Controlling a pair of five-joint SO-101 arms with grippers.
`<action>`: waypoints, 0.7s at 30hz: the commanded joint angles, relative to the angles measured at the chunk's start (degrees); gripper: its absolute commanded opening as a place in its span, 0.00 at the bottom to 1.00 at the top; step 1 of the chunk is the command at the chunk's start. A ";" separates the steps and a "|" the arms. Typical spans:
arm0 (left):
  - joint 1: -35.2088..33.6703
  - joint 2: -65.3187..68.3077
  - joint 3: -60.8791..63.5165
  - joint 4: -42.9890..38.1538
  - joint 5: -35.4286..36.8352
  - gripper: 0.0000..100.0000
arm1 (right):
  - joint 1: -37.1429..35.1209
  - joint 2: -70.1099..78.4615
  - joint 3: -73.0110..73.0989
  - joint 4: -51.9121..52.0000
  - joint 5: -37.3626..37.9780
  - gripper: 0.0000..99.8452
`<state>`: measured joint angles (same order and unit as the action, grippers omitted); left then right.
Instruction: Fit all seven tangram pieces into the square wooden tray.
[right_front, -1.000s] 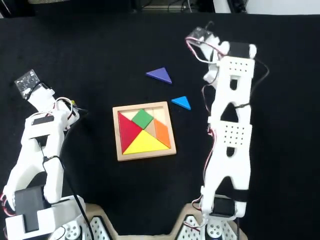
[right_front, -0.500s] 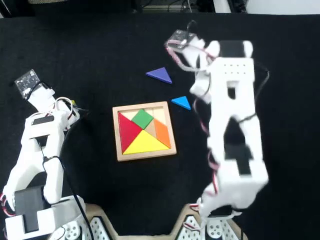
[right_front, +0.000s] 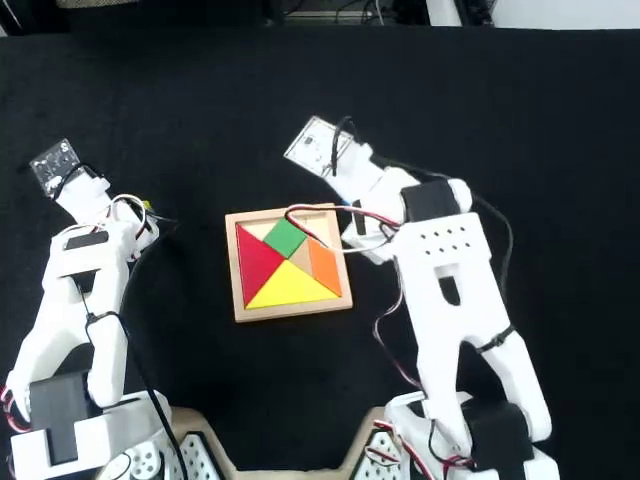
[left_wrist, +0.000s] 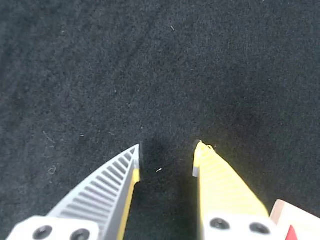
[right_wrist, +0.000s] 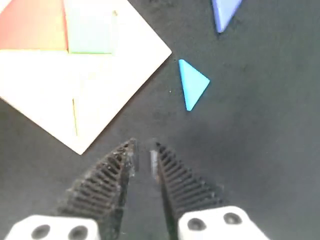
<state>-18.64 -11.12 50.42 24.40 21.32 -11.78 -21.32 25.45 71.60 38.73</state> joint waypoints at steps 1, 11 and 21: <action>0.40 -0.26 -2.42 -1.14 0.18 0.18 | -1.49 -2.59 -0.22 -0.97 -6.77 0.09; 0.40 -0.26 -2.42 -1.14 0.18 0.18 | -7.12 -2.59 0.57 1.49 -7.74 0.02; 0.40 -0.26 -2.24 -2.46 0.18 0.18 | -4.66 -2.59 0.66 0.26 -8.18 0.01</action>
<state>-18.64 -11.12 50.42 23.08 21.32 -17.67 -21.32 26.51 72.57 31.69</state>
